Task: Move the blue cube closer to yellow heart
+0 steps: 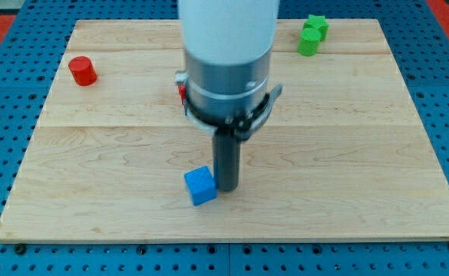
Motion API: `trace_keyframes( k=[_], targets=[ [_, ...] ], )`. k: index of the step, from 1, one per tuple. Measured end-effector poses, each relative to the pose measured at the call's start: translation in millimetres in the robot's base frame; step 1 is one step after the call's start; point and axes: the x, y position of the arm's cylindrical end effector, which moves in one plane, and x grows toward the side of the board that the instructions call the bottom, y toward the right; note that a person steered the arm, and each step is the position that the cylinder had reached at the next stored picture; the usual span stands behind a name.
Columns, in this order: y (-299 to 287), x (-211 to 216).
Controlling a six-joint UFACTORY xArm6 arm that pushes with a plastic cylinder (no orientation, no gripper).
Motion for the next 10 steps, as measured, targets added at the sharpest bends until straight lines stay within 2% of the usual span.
trace_keyframes(
  k=[1,2,3,4,6,7,8,9,10],
  targets=[
    [21,31],
    [-47,12],
    [-67,-37],
    [-67,-85],
    [-3,-94],
    [16,-77],
    [28,-95],
    [25,-113],
    [-15,-108]
  ],
)
